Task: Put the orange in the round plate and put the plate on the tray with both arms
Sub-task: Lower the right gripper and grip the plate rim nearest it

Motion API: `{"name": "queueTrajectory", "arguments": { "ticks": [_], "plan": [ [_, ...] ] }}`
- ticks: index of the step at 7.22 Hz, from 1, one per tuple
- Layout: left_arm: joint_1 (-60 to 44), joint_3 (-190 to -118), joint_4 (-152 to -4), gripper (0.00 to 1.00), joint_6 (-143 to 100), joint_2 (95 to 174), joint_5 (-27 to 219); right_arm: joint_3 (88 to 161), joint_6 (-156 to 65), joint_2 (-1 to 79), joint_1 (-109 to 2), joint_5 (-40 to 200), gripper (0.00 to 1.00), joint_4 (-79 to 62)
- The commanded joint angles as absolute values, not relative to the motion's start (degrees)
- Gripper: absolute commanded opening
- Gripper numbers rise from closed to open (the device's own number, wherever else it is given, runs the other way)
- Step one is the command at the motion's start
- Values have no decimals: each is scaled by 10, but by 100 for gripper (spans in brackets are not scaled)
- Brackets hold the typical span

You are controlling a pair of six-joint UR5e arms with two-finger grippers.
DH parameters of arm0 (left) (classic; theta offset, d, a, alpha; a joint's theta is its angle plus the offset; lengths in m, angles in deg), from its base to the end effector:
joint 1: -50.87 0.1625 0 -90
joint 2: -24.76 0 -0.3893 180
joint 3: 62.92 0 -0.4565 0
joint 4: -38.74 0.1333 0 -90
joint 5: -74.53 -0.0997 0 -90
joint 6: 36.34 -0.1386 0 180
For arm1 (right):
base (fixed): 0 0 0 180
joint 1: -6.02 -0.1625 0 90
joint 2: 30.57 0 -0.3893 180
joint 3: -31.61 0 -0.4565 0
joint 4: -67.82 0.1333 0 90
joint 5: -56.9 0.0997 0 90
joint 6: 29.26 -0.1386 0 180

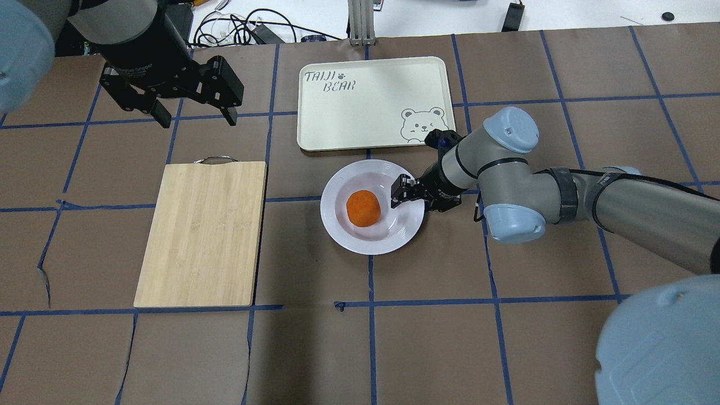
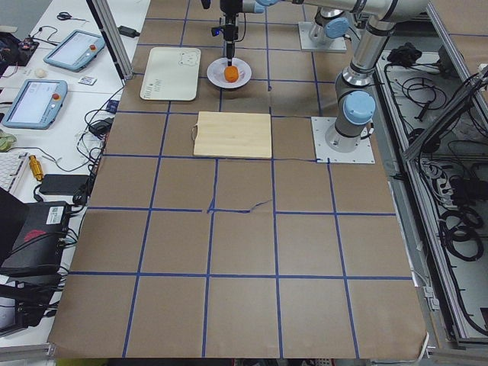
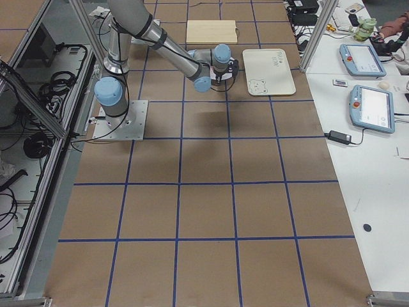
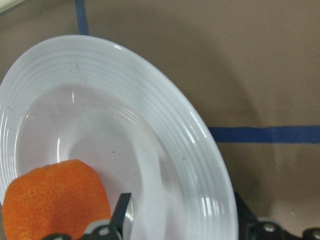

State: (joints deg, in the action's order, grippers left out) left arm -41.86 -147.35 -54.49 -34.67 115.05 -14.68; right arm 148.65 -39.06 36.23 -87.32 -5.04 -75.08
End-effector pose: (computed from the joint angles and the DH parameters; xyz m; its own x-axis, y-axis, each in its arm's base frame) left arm -0.1618 -0.5541 0.4589 -0.9997 0.0190 0.0148 0.0185 0.9992 -0.0354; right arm 0.2302 -0.5381 0.0518 -0.8768 0.0976 -0.4709 0.0924 0.9951 0.0342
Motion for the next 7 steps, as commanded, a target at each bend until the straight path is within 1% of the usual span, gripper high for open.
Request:
{"name": "queueTrajectory", "arguments": {
  "ticks": [1,2,5,6,7],
  "plan": [
    [-419,-1475,-545,100,-347,1150,-148,1486,-391,361,-873,-46,63,-752],
    [-419,-1475,-545,100,-347,1150,-148,1483,-392,361,-873,-47,63,-751],
    [-419,-1476,-545,100,-347,1149,-148,1485,-390,361,-873,-51,39,-750],
    [-419,-1476,-545,100,-347,1149,-148,1485,-391,361,-873,-49,35,-750],
    [-419,-1476,-545,100,-347,1149,-148,1484,-391,361,-873,-49,33,-750]
  ]
}}
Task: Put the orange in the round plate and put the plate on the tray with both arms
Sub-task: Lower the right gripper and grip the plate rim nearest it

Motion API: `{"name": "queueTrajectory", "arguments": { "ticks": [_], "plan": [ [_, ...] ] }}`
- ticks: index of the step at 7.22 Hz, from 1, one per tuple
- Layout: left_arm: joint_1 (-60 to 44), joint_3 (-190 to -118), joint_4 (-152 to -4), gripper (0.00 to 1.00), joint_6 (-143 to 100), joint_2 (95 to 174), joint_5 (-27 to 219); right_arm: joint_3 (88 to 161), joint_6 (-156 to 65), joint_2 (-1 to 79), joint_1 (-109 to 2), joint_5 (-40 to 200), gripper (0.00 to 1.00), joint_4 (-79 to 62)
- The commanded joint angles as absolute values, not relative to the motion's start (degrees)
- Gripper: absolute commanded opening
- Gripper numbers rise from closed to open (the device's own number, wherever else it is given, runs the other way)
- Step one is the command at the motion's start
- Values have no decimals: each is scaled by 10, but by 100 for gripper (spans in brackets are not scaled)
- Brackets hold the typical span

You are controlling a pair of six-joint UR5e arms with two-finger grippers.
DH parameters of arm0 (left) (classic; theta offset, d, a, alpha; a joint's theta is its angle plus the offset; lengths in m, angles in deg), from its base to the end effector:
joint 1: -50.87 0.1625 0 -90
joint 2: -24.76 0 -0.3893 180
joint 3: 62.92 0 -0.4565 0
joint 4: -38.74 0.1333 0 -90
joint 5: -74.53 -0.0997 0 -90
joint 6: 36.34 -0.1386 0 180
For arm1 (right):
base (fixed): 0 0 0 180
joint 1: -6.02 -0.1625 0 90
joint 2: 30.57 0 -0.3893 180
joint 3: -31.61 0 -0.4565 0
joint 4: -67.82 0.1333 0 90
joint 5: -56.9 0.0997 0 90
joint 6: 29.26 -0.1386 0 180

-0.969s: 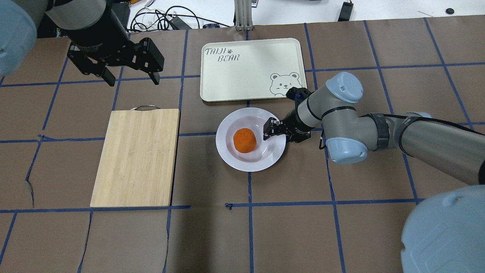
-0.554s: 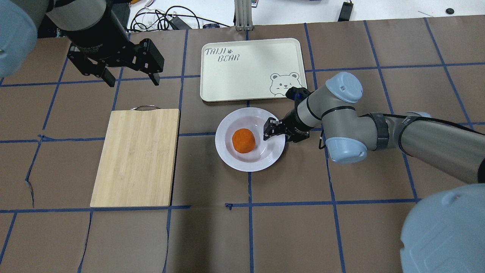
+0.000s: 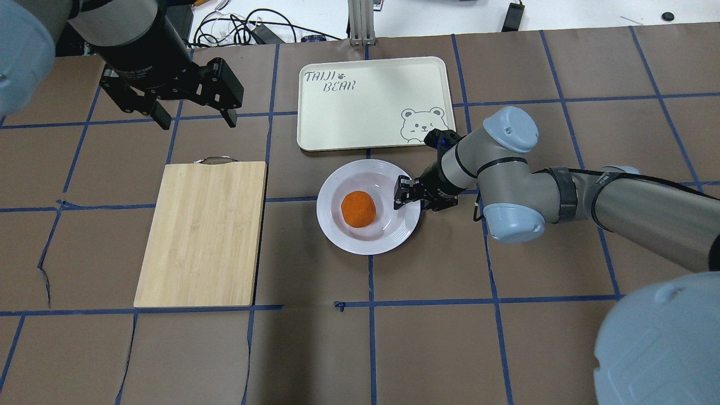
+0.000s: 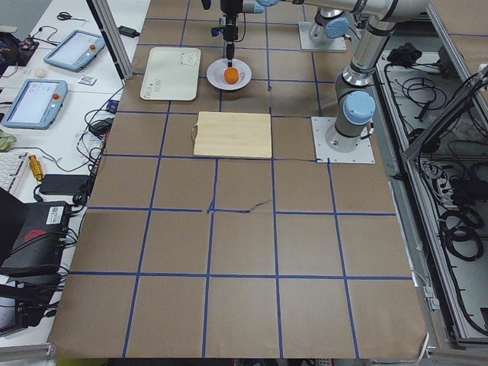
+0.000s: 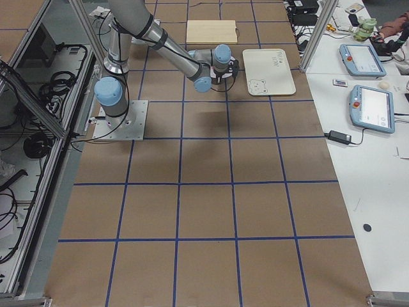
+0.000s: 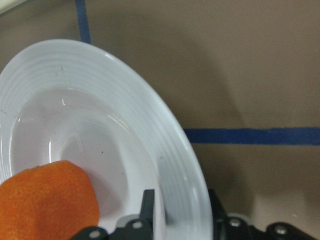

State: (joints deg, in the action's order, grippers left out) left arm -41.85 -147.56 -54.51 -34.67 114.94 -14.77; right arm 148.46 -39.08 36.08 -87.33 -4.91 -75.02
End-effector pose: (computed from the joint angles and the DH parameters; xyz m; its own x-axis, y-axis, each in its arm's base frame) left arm -0.1614 -0.5531 0.4579 -0.9997 0.0187 0.0132 0.0183 0.9993 -0.0333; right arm 0.2307 -0.5392 0.0518 -0.8757 0.0979 -0.4728 0.0923 0.9951 0.0351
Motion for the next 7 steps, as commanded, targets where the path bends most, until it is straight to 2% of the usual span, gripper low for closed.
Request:
{"name": "queueTrajectory", "arguments": {
  "ticks": [1,4,7],
  "plan": [
    [-419,-1476,-545,100,-347,1149,-148,1484,-391,361,-873,-49,30,-750],
    [-419,-1476,-547,100,-347,1148,-149,1483,-392,361,-873,-48,26,-750],
    [-419,-1485,-545,100,-348,1142,-148,1482,-406,367,-873,-48,0,-747]
  ]
}}
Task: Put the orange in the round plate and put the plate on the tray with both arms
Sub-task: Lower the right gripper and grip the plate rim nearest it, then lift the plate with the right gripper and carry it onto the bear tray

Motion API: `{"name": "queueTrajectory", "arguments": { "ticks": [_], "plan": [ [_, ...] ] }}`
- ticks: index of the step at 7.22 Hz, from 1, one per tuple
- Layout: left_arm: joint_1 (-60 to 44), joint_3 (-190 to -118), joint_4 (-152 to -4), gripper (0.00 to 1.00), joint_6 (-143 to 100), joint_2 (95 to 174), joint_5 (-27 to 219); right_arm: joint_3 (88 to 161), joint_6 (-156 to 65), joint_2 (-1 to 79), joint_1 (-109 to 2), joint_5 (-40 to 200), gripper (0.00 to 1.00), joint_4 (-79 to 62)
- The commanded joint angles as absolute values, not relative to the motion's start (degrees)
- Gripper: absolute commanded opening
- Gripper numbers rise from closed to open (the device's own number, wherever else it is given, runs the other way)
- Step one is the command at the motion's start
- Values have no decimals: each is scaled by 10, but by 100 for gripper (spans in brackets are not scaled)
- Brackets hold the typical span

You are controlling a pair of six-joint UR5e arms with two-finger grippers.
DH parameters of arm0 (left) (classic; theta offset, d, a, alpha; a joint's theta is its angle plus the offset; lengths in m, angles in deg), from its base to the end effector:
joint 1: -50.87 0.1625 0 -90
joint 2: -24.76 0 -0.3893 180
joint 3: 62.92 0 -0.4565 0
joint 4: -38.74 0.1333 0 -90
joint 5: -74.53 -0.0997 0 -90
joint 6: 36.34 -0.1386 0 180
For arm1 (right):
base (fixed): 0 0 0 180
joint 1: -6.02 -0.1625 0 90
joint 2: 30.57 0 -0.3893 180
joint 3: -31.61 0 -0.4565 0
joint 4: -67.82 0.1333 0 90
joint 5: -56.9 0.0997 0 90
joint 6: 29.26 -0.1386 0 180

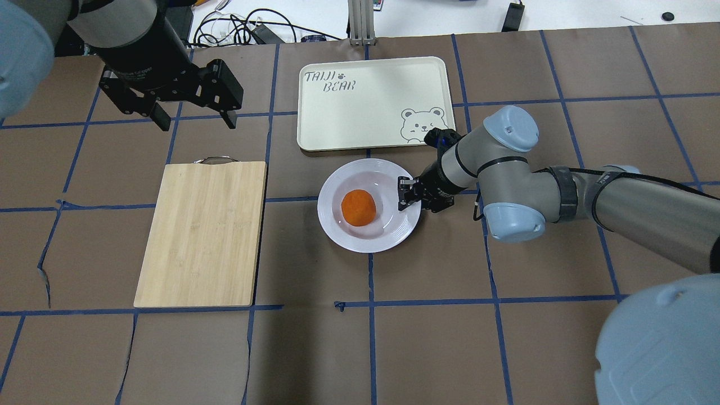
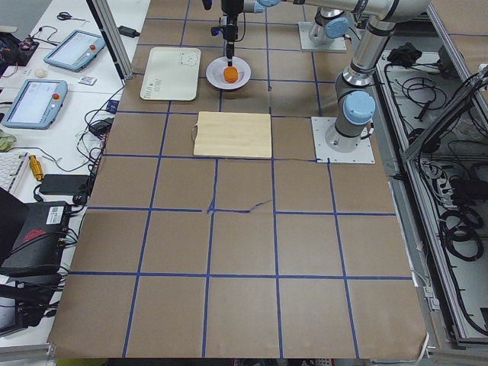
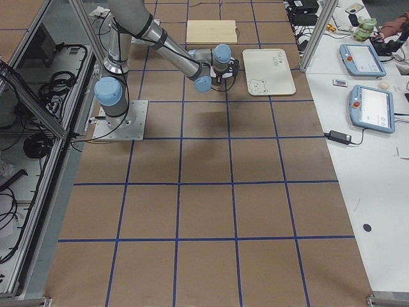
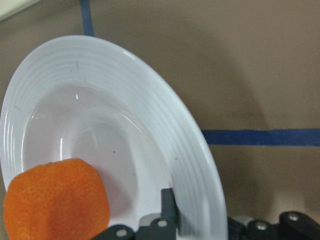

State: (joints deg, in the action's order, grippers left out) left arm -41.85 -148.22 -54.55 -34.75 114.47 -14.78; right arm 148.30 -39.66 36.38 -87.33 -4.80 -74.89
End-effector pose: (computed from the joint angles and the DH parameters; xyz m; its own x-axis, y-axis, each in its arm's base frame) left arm -0.1612 -0.5495 0.4559 -0.9997 0.0201 0.0129 0.0197 0.9994 -0.0293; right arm 0.2310 -0.5408 0.0557 -0.8737 0.1052 -0.4750 0.1010 0.9943 0.0345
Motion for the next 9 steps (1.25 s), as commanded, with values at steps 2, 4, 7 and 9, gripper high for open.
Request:
{"name": "queueTrajectory", "arguments": {
  "ticks": [2,4,7,9],
  "plan": [
    [-418,-1486,-545,100,-348,1143,-148,1470,-406,368,-872,-49,0,-746],
    [-418,-1486,-545,100,-348,1143,-149,1433,-439,375,-871,-49,0,-739],
    [-416,-1486,-545,100,-349,1143,-149,1413,-449,375,-864,-45,0,-718],
    [-414,-1486,-544,100,-351,1143,-148,1413,-455,386,-856,-7,0,-708]
  ]
}}
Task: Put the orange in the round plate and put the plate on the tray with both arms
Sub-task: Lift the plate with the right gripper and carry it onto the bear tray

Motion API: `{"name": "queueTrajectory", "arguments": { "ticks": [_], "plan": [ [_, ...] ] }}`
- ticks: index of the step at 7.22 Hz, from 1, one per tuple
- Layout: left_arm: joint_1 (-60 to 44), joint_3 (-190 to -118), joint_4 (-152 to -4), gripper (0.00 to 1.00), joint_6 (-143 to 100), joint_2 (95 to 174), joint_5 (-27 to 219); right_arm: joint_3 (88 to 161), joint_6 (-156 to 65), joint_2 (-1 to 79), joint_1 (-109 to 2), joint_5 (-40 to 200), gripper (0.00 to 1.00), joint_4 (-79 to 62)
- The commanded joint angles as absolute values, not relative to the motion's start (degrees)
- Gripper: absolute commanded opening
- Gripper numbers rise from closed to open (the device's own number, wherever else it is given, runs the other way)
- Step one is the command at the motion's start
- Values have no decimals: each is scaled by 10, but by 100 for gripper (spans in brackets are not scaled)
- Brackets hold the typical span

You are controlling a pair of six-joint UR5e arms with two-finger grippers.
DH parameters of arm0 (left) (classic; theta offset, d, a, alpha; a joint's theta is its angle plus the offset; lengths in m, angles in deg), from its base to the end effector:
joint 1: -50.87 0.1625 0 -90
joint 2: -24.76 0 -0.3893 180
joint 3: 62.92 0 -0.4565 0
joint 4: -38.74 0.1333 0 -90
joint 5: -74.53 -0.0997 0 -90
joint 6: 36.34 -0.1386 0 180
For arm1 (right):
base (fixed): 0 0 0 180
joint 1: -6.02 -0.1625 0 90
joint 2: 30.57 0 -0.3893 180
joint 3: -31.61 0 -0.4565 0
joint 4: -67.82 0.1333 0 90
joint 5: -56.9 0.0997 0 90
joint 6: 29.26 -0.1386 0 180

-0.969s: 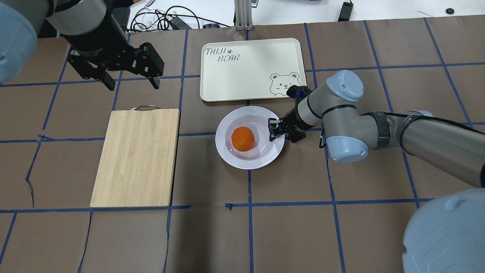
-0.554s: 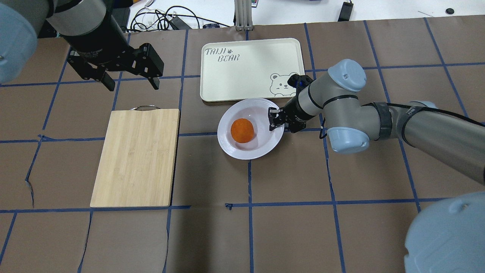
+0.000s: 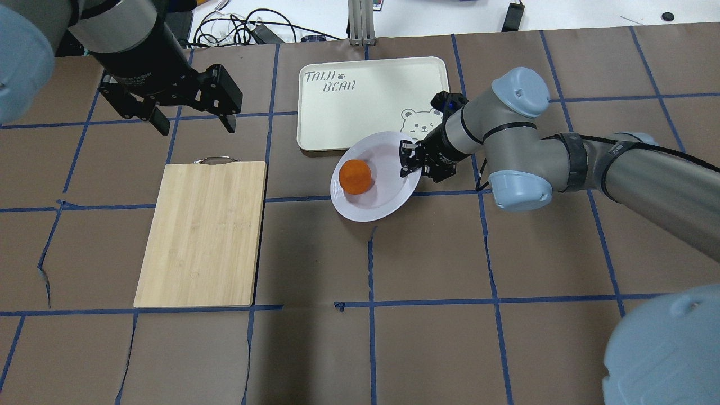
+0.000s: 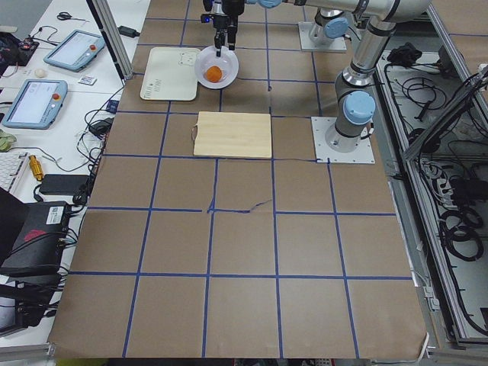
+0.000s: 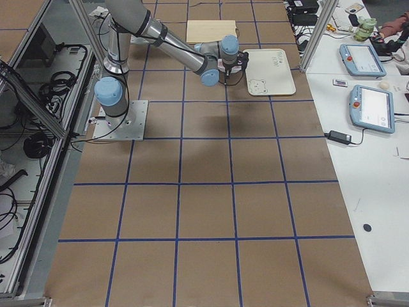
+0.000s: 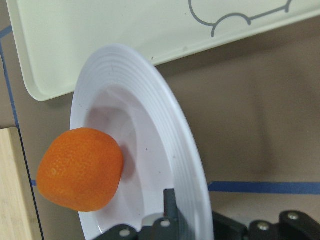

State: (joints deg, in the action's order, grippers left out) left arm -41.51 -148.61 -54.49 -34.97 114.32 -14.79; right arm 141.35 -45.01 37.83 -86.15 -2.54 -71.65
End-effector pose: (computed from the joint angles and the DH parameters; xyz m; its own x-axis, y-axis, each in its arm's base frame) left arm -0.1579 -0.5492 0.4537 -0.9998 0.0179 0.0125 0.0176 0.9995 -0.0262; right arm 0.2264 -0.5935 0.1189 -0.8357 0.1680 -0.5228 0.1968 0.9805 0.0005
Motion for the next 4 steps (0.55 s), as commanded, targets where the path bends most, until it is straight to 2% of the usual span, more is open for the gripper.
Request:
{"name": "queueTrajectory", "arguments": {
  "ticks": [1,3,4],
  "plan": [
    [-414,-1486,-544,100,-351,1143,-148,1413,-465,394,-848,1,0,-699],
    [-413,-1486,-543,100,-351,1144,-148,1385,-466,388,-822,67,0,-704],
    [-413,-1486,-543,100,-352,1143,-148,1336,-474,371,-821,64,0,-702]
  ]
}}
